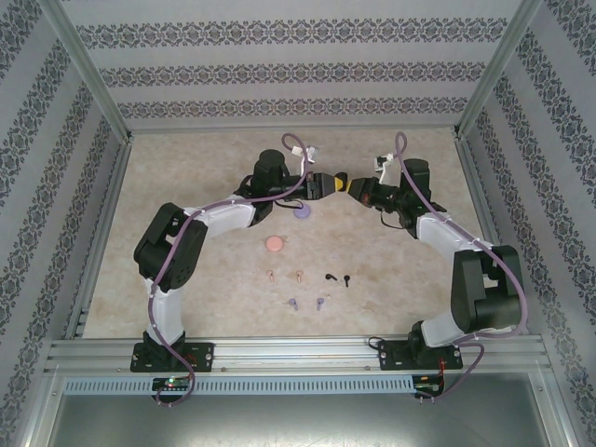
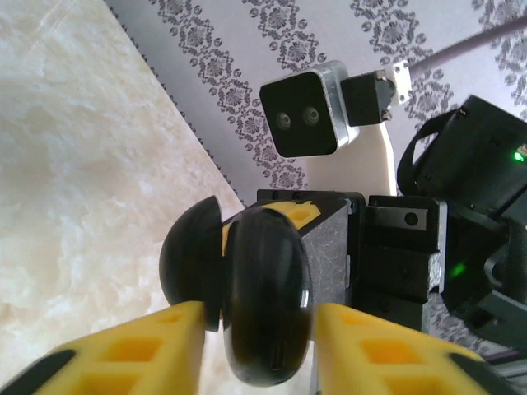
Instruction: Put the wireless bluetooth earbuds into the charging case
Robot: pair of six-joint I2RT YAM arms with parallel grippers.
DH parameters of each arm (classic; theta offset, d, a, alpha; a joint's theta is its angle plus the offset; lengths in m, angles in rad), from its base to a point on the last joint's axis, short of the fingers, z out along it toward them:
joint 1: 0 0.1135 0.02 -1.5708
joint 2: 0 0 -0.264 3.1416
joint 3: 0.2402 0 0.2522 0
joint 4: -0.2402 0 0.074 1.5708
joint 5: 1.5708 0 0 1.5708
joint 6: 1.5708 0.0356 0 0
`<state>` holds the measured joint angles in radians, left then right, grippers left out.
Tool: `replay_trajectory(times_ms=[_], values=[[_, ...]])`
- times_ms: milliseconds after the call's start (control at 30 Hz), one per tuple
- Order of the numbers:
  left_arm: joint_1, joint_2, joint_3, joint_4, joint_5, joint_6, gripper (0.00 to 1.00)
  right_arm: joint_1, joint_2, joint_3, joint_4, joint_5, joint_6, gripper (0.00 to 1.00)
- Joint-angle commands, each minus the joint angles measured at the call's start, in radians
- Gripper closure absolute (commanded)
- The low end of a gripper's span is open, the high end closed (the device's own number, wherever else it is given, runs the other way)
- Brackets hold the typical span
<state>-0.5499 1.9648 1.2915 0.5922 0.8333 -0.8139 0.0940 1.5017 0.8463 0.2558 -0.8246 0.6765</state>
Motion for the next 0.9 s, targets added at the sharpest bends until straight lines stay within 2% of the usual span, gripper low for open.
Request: replay_trajectory(times_ms=[0,200,267,333,500,633,733,867], values=[[-0.015,-0.010,0.037,-0.031,-0.045,0.032,0.43,-0.001,-0.016,0.047,-0.057,0.034,-0.047,1.00],[0.047,-0.064,0.106,-0.222,-0.049,0.168,0.25,-0.001,-0.018,0.108,-0.220,0.095,-0.155,1.00],[0.064,-0.072,0.171,-0.370,-0.022,0.266,0.20,0.000,-0.013,0.133,-0.274,0.117,-0.204,1.00],[0.075,-0.054,0.292,-0.597,0.013,0.409,0.17,0.000,-0.004,0.163,-0.332,0.136,-0.267,1.00],[0.076,0.070,0.628,-1.172,0.031,0.773,0.14,0.010,0.031,0.271,-0.514,0.197,-0.475,1.00],[0.076,0.182,0.835,-1.483,0.027,0.957,0.15,0.028,0.056,0.336,-0.631,0.198,-0.648,1.00],[0.076,0.224,0.894,-1.577,0.017,1.021,0.18,0.035,0.076,0.379,-0.705,0.183,-0.719,1.00],[0.076,0.239,0.893,-1.604,0.016,1.052,0.25,0.038,0.082,0.384,-0.714,0.167,-0.724,1.00]])
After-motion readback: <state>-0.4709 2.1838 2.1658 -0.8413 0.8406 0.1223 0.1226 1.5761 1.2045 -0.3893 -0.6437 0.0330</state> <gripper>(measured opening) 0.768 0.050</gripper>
